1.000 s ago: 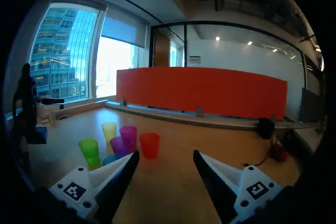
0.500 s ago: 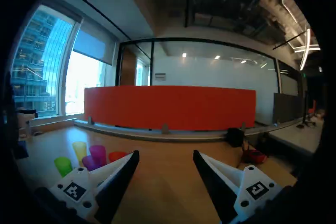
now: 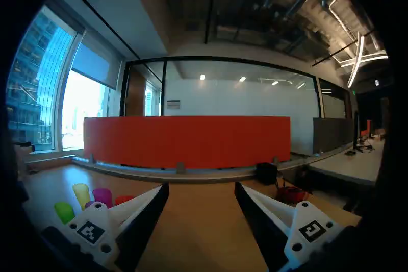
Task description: Pour water
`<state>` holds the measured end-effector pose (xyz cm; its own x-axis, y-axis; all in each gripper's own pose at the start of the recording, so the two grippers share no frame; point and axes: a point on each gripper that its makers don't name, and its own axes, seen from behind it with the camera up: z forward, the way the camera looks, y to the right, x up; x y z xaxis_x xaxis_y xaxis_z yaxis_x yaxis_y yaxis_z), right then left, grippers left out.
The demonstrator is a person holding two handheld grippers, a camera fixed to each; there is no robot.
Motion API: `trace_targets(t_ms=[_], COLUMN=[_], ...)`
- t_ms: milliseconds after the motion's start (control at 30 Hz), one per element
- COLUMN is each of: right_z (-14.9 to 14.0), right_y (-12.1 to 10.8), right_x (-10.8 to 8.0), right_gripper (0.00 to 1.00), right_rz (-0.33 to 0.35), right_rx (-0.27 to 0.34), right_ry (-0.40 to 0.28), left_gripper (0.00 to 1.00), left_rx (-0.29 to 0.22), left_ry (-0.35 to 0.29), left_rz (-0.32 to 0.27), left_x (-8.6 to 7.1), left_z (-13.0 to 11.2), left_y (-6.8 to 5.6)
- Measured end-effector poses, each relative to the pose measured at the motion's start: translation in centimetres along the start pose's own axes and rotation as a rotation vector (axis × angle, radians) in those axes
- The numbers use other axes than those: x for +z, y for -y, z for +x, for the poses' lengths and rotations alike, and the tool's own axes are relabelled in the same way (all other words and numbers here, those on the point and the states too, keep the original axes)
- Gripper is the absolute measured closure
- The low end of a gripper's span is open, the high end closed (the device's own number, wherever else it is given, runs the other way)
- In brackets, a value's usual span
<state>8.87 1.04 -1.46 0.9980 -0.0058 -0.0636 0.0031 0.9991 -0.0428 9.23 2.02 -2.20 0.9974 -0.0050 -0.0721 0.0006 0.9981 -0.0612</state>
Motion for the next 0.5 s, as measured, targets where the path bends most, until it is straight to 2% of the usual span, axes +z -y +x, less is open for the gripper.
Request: trace_targets(t_ms=[167,500], right_z=[-0.6,-0.9], right_y=[0.1,-0.3], right_x=[0.0,-0.4], right_gripper=[0.01,0.01], right_rz=[-0.004,-0.015], right_rx=[-0.007,0.003], right_ry=[0.007,-0.005], left_gripper=[0.01,0.01], left_rx=[0.005,0.015], left_ry=[0.009,0.013], left_rz=[0.003,0.045], left_x=[0.7,1.5], left_z=[-1.0,-3.4], left_y=[-0.1,0.8])
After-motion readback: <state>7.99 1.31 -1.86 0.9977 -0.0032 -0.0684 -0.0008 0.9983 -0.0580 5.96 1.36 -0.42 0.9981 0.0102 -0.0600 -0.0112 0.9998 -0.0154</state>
